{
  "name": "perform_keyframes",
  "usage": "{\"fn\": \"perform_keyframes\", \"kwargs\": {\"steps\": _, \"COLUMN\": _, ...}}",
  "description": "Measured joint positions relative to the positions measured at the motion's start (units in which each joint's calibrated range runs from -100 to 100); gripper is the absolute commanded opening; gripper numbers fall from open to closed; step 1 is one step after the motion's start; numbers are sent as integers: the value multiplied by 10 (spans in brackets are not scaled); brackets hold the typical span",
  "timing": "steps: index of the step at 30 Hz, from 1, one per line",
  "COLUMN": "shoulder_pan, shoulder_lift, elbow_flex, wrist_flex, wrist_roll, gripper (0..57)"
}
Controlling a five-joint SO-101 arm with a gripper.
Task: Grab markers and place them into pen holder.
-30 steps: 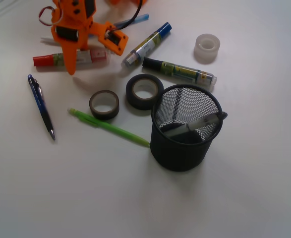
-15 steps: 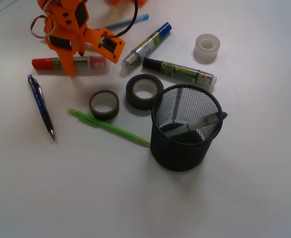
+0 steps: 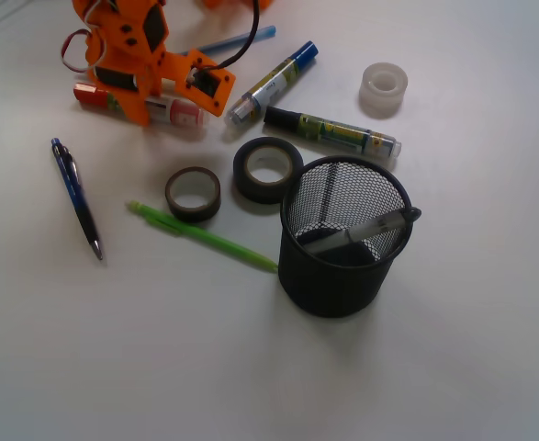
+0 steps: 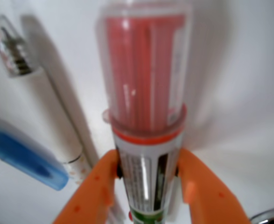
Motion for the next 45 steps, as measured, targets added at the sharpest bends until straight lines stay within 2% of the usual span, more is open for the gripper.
{"fn": "perform_keyframes", "kwargs": {"steps": 5, "shoulder_pan": -67, "shoulder_lift": -46, "elbow_flex": -50, "wrist_flex": 53, "wrist_roll": -49, "gripper": 5}}
{"fn": "perform_keyframes", "kwargs": {"steps": 10, "shoulder_pan": -144, "shoulder_lift": -155, "elbow_flex": -164, "wrist_flex": 112, "wrist_roll": -143, "gripper": 5}}
{"fn": "perform_keyframes", "kwargs": {"steps": 17, "shoulder_pan": -206, "shoulder_lift": -214, "elbow_flex": -293, "wrist_flex": 114, "wrist_roll": -263, "gripper": 5}}
{"fn": "perform_keyframes", "kwargs": {"steps": 27, "shoulder_pan": -314, "shoulder_lift": -181, "elbow_flex": -323, "wrist_flex": -169, "wrist_roll": -429, "gripper": 4}}
{"fn": "perform_keyframes", "kwargs": {"steps": 32, "shoulder_pan": -320, "shoulder_lift": -159, "elbow_flex": -323, "wrist_flex": -340, "wrist_roll": -476, "gripper": 4}}
{"fn": "perform_keyframes", "kwargs": {"steps": 37, "shoulder_pan": -324, "shoulder_lift": -134, "elbow_flex": -317, "wrist_flex": -393, "wrist_roll": -510, "gripper": 4}}
{"fn": "perform_keyframes", "kwargs": {"steps": 41, "shoulder_pan": -328, "shoulder_lift": -133, "elbow_flex": -246, "wrist_flex": -413, "wrist_roll": -531, "gripper": 4}}
{"fn": "perform_keyframes", "kwargs": {"steps": 45, "shoulder_pan": -321, "shoulder_lift": -132, "elbow_flex": -136, "wrist_flex": -527, "wrist_roll": -535, "gripper": 4}}
